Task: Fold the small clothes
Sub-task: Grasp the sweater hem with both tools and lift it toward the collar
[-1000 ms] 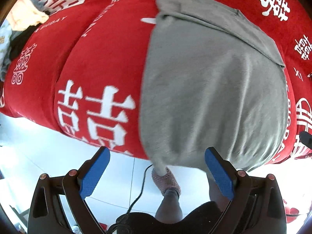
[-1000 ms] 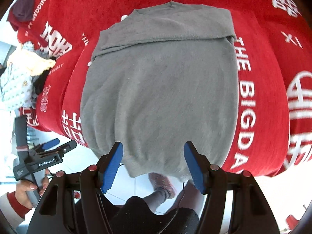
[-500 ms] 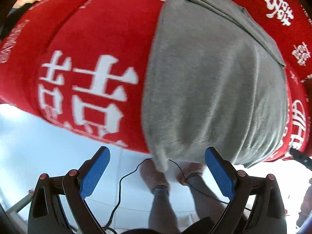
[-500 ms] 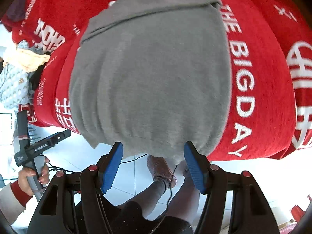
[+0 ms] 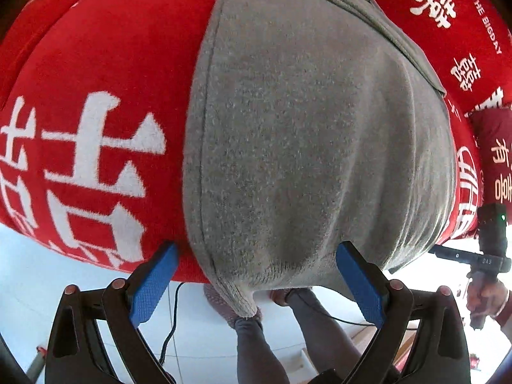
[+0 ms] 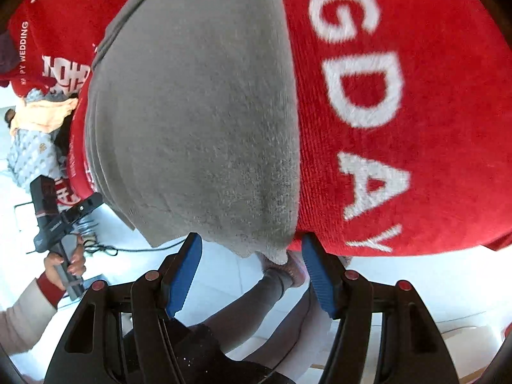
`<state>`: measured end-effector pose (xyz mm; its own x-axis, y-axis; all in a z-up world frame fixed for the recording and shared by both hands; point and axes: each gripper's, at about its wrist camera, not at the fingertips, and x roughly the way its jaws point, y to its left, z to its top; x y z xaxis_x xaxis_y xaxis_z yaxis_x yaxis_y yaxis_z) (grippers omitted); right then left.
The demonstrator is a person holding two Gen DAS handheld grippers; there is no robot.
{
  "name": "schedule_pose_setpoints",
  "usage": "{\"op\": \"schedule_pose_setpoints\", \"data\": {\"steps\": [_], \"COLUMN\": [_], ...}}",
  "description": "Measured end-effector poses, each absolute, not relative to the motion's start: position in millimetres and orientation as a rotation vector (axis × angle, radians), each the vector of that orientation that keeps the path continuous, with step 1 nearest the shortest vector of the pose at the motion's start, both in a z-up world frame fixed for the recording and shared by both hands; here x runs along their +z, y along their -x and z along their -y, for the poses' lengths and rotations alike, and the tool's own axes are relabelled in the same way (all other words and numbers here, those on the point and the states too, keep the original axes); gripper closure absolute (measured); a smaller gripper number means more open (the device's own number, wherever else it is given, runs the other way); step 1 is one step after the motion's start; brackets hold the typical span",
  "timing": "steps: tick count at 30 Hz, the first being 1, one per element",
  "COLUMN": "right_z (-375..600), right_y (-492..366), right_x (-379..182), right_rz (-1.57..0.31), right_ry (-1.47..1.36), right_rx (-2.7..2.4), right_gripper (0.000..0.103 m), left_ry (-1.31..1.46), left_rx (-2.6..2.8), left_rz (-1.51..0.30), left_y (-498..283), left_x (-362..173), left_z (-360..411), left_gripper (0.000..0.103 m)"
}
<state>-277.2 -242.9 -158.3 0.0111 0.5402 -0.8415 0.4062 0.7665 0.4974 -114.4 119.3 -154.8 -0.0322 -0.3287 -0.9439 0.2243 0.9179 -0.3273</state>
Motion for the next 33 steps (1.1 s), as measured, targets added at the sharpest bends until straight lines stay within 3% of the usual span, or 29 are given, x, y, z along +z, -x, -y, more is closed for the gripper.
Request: {"op": "schedule_pose_setpoints", "data": {"steps": [15,17,19,22,24,25,26,27,33], "right_z": [215,218,220,220,218,216,218,217,215], "right_y": [275,272,272,270,270,269,270,270,267], "right_x": [-184,-181,-179,-182,-185,-186,-186,-187,-156], "right_rz": [-1.612,-1.563,-1.523,-1.535,-1.56,-1.585,-1.601,-1.619,-1.525], "right_ry": [-0.855,-0.928,-0.984,-0.994,-0.988,-0.986,-0.987,-0.985,-1.049], "right_rx": [0.326,0.328,0.324,0.305,0.288,0.26,0.237,0.2,0.209], "right_gripper": [0.032,0.032,0.032,0.032,0.036,0.039,0.059,0.092,0.092], "left_ry": [0.168,0.19,0.193,0.164,0.14,0.12,0.112,0.125,0.268], "left_rx": [-0.59,-0.616,-0.63,-0.61,-0.593,-0.579,-0.57,-0.569,-0.653], "left_rz": [-1.586,-1.585,-1.585,-1.595,-1.596,-1.601,-1.61,-1.626,-1.617], "left_y": [123,125,126,125,127,126,126,124,117], "left_x": [-151,-148,-148,-150,-150,-151,-152,-155,-136], "left_z": [-94,-92,-89,-88,-91,-93,-96,-103,-117], "left_gripper": [0.005,0.012,0.012,0.024,0.039,0.057,0.08,0.088,0.093]}}
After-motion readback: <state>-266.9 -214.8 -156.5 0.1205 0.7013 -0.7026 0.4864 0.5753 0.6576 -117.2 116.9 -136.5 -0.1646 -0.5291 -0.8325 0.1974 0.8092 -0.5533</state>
